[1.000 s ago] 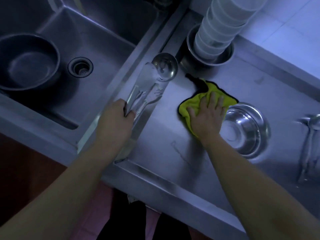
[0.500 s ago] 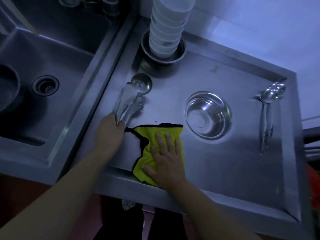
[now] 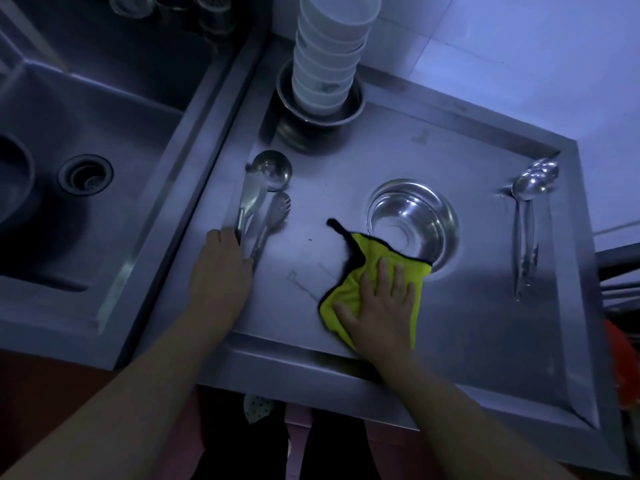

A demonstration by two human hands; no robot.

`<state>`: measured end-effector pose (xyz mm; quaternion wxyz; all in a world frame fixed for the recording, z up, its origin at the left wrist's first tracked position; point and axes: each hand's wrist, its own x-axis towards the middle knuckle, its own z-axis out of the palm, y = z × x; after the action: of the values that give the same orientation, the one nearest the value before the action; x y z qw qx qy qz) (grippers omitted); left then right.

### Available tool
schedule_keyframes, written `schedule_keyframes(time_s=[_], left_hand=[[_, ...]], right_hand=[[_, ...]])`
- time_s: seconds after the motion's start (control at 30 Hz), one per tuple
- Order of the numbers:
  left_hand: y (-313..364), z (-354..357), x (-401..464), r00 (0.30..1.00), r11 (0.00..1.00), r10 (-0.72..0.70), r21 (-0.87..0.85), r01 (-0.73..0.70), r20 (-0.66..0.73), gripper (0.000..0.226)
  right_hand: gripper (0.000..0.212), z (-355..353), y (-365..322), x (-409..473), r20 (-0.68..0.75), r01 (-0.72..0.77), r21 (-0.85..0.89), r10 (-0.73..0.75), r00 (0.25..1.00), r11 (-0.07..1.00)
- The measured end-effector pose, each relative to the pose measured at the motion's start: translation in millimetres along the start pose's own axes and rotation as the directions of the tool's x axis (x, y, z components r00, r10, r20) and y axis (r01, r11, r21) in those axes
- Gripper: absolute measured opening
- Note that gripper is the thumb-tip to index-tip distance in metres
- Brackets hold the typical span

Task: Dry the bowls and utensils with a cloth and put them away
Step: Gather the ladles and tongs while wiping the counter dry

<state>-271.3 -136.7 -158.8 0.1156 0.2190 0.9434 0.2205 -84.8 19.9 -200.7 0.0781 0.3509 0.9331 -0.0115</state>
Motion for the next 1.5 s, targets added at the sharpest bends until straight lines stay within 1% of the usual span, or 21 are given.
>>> schedule_keyframes(time_s=[0.07, 0.13, 0.23, 0.3, 0.4, 0.5, 0.6, 0.67, 0.73, 0.8, 0.87, 0.93, 1.0, 1.1, 1.2, 1.27, 1.37, 1.5], left_hand=[[-6, 1, -3, 0.998, 0.998, 0.053, 0.045, -0.052, -0.018, 0.035], [-10, -1, -6, 0.997, 0.994, 0.077, 0.082, -0.076, -0.013, 0.042], [-18, -10, -11, 0.992, 0.991, 0.116, 0.077, -0.112, -0.047, 0.039], [-26, -21, -15, 0.989, 0.992, 0.121, 0.039, -0.118, -0.082, 0.039], [-39, -43, -22, 0.992, 0.997, 0.027, -0.066, -0.035, -0.126, 0.038], [-49, -58, -34, 0.991, 0.997, -0.042, -0.075, 0.033, -0.130, 0.032], [-52, -64, -51, 0.985, 0.992, -0.078, -0.114, 0.061, -0.151, 0.032], [-53, -64, -64, 0.984, 0.989, -0.083, -0.132, 0.063, -0.156, 0.033], [-53, -64, -76, 0.984, 0.986, -0.098, -0.146, 0.076, -0.148, 0.032], [-52, -62, -87, 0.986, 0.981, -0.104, -0.176, 0.081, -0.131, 0.033], [-48, -60, -99, 0.990, 0.977, -0.104, -0.195, 0.083, -0.100, 0.033], [-43, -52, -112, 0.995, 0.985, -0.071, -0.161, 0.059, -0.069, 0.032], [-36, -39, -127, 0.999, 0.996, -0.020, -0.085, 0.016, -0.046, 0.033], [-21, -20, -145, 1.000, 1.000, 0.005, -0.014, -0.005, -0.022, 0.032], [3, 0, -160, 0.999, 0.999, -0.018, 0.040, 0.019, -0.031, 0.033], [27, 16, -168, 1.000, 0.999, -0.021, 0.030, 0.022, -0.020, 0.036], [78, 44, -174, 0.999, 1.000, -0.010, -0.016, 0.011, 0.040, 0.036], [145, 81, -180, 0.991, 0.997, 0.056, -0.053, -0.050, 0.123, 0.037]], right_hand=[[0.084, -5, -14, 27, 0.006, 0.022, 0.003, -0.022, 1.000, 1.000], [0.083, -10, -25, 60, 0.042, 0.033, 0.021, -0.034, 0.999, 0.999], [0.079, -17, -35, 106, 0.048, 0.035, 0.065, -0.038, 0.998, 0.997], [0.079, -17, -38, 115, 0.065, 0.031, 0.073, -0.036, 0.997, 0.997], [0.079, -11, -41, 90, 0.061, 0.079, 0.045, -0.082, 0.995, 0.996], [0.086, -2, -49, 35, 0.061, 0.187, 0.055, -0.190, 0.980, 0.981], [0.089, -2, -62, -16, 0.141, 0.237, 0.102, -0.250, 0.958, 0.966], [0.091, -6, -68, -36, 0.235, 0.245, 0.141, -0.273, 0.933, 0.959], [0.091, -14, -75, -51, 0.297, 0.264, 0.190, -0.312, 0.903, 0.946], [0.086, -20, -87, -67, 0.268, 0.321, 0.190, -0.364, 0.892, 0.928], [0.073, -21, -102, -83, 0.195, 0.374, 0.140, -0.396, 0.898, 0.917], [0.066, -21, -116, -92, 0.167, 0.412, 0.123, -0.428, 0.888, 0.903], [0.064, -20, -119, -93, 0.146, 0.464, 0.130, -0.480, 0.865, 0.876], [0.065, -15, -93, -93, 0.106, 0.548, 0.142, -0.563, 0.819, 0.824], [0.068, -11, -37, -97, 0.090, 0.594, 0.153, -0.610, 0.787, 0.790], [0.069, -8, 9, -101, 0.083, 0.596, 0.148, -0.611, 0.787, 0.789], [0.069, -4, 78, -108, 0.085, 0.605, 0.142, -0.619, 0.781, 0.783], [0.070, -1, 167, -118, 0.089, 0.615, 0.145, -0.629, 0.772, 0.775]])
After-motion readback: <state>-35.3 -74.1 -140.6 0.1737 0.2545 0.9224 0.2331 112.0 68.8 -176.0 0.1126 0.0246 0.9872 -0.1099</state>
